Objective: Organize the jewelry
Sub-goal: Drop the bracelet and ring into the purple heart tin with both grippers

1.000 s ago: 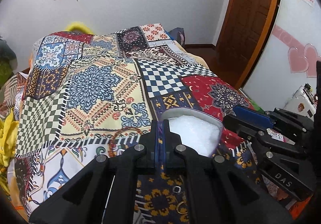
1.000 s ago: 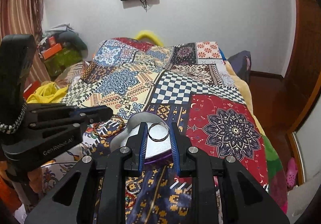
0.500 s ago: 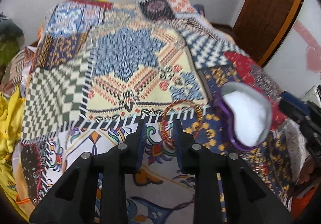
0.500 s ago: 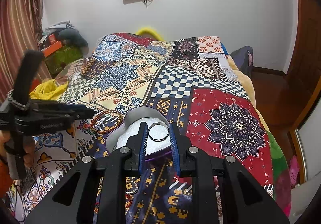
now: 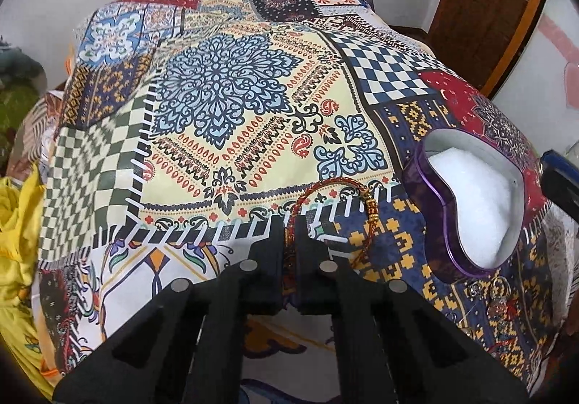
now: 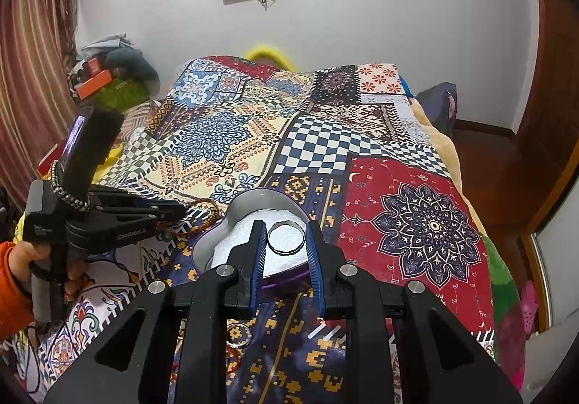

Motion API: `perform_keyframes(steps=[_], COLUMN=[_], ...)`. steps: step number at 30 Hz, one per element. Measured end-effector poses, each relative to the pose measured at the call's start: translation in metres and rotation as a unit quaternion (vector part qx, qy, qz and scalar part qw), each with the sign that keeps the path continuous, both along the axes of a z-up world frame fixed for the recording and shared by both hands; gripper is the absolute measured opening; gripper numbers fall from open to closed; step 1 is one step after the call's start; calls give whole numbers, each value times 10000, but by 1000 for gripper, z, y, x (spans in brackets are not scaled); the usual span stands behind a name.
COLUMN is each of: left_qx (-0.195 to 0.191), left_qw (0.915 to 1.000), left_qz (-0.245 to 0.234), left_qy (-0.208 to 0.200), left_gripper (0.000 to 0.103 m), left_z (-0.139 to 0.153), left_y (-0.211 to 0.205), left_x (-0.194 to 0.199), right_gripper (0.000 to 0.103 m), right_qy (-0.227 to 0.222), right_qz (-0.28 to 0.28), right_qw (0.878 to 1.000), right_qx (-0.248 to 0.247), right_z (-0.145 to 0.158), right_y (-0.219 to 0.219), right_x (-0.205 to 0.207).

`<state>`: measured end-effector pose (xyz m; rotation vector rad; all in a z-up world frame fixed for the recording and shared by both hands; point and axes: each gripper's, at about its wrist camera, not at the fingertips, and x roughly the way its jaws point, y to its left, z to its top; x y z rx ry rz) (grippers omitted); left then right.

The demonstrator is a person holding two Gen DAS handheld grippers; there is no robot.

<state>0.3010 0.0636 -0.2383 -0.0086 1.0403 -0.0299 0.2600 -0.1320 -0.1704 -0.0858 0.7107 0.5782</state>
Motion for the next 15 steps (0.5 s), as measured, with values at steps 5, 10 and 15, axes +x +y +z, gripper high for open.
perform_keyframes(steps=[5,10,15], left_qx=[-73,-135,-293], left_qw=[9993,9964,9935], left_qz=[-8,-120,-338], left_qy=[-379,-827,-1048], left_gripper=[3,3,3], left_z=[26,62,85], left_y=[-4,-14,-28], left_x=[-17,-27,-29], right_gripper=[20,20,20], right_qy=[-84,-139,-198], right_qz=[37,0,-16], right_qw=[9999,9999,9998], right_qx=[-45,-27,52], right_z=[5,9,14], right_y=[0,-3,-4], right_x=[-2,-1,-2])
